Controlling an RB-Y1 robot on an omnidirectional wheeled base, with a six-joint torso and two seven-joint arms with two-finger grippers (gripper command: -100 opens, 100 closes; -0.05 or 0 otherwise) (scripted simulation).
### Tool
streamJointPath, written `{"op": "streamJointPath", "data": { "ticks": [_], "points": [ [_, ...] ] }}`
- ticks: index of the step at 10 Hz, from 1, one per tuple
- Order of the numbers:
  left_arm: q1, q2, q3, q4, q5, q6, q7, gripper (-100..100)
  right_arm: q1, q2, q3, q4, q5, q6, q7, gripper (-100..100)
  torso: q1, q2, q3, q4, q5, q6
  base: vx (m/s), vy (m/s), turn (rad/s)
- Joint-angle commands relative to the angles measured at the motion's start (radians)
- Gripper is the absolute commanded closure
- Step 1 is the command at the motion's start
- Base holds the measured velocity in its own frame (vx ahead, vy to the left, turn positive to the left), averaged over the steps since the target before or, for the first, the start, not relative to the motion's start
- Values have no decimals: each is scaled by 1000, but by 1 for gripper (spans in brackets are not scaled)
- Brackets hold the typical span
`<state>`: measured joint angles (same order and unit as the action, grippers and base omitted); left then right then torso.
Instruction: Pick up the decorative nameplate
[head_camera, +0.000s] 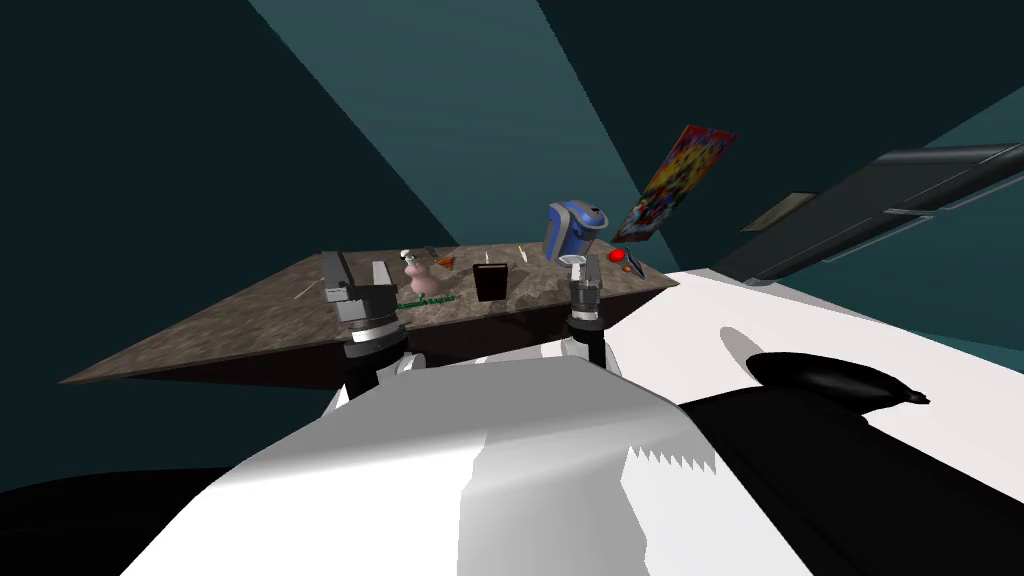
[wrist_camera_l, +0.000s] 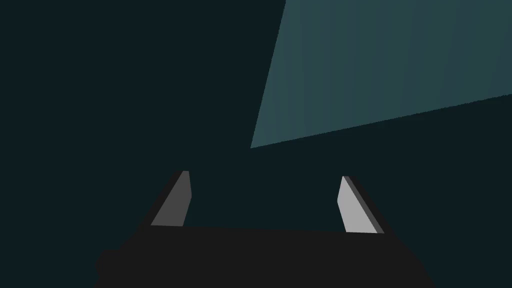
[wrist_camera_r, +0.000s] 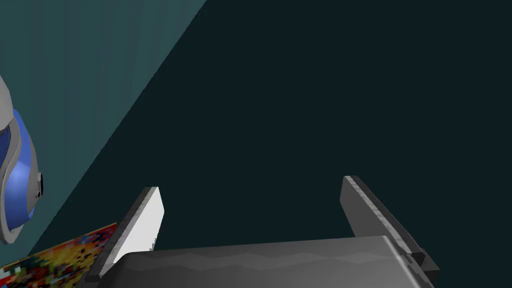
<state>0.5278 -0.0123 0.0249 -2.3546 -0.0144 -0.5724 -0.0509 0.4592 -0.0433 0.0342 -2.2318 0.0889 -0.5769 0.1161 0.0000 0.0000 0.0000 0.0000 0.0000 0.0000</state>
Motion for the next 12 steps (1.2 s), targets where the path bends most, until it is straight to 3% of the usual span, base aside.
{"op": "streamJointPath", "data": {
  "ticks": [1,5,10,11,12],
  "points": [
    [15,28,3,5,3,-2,13,-100,0,0,0,0,0,0,0,0,0,0,0,0,0,0,-10,-4,-41],
    [100,131,24,33,22,-10,87,-100,0,0,0,0,0,0,0,0,0,3,1,1,0,0,-32,-9,-92],
    [279,284,66,106,58,-24,235,-100,0,0,0,0,0,0,0,0,0,4,2,1,0,0,-46,-17,-188],
    [281,284,66,106,58,-24,250,-100,0,0,0,0,0,0,0,0,0,4,2,1,0,0,-34,-9,-68],
    [325,316,76,125,66,-26,286,-100,0,0,0,0,0,0,0,0,0,3,2,1,0,0,-24,-15,-168]
  ]
}}
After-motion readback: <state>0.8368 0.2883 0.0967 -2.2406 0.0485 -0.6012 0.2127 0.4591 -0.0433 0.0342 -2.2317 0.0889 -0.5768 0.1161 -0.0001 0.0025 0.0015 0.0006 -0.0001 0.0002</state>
